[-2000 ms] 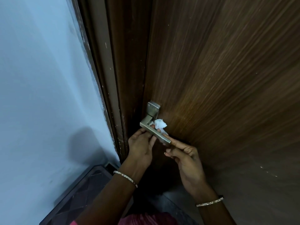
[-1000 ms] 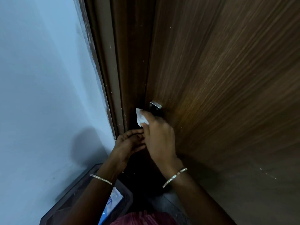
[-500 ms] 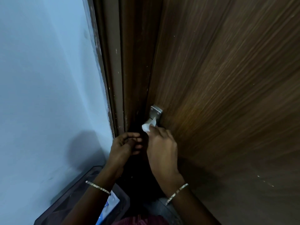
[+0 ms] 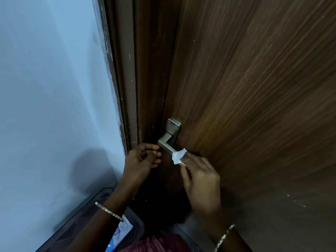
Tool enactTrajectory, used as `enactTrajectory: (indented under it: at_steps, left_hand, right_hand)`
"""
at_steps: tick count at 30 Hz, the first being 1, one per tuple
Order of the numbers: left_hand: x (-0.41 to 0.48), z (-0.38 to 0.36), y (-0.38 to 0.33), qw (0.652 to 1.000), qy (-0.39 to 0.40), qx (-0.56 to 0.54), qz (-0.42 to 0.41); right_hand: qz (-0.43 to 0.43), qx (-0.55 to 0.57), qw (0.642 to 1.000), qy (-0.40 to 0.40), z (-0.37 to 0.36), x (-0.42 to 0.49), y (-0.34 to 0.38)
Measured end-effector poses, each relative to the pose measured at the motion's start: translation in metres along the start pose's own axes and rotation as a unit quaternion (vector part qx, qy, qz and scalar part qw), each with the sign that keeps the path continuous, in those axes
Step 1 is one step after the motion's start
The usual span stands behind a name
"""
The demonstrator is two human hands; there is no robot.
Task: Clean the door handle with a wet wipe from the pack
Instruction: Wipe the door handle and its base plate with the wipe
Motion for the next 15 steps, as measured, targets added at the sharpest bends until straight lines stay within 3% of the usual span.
enactTrajectory:
  at_steps: [6, 11, 15]
  left_hand:
    - [-0.009, 0.005, -0.019, 0.998, -0.033, 0.027, -0.049]
    - [-0.024, 0.014, -0.052, 0.969, -0.095, 0.161, -0.163]
    - [-0.031, 0.0, -0.072, 0.941, -0.055, 0.219, -0.251]
  right_hand:
    - [0.044, -0.08, 0.995, 0.026, -0.027, 0.02, 0.038]
    - [0.058, -0.134, 0.989, 0.036, -0.046, 0.043, 0.067]
    - [0.067, -0.101, 0.992, 0.029, -0.036, 0.03, 0.053]
Point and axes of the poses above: each hand's wrist, its own x-axis towards the middle knuckle, its own z-axis out of the back of the hand, y = z × x, the point moved 9 cm from there along x, towards the middle knuckle, and after that the axes turned 5 degrees about -x, right-handed, at the moved point
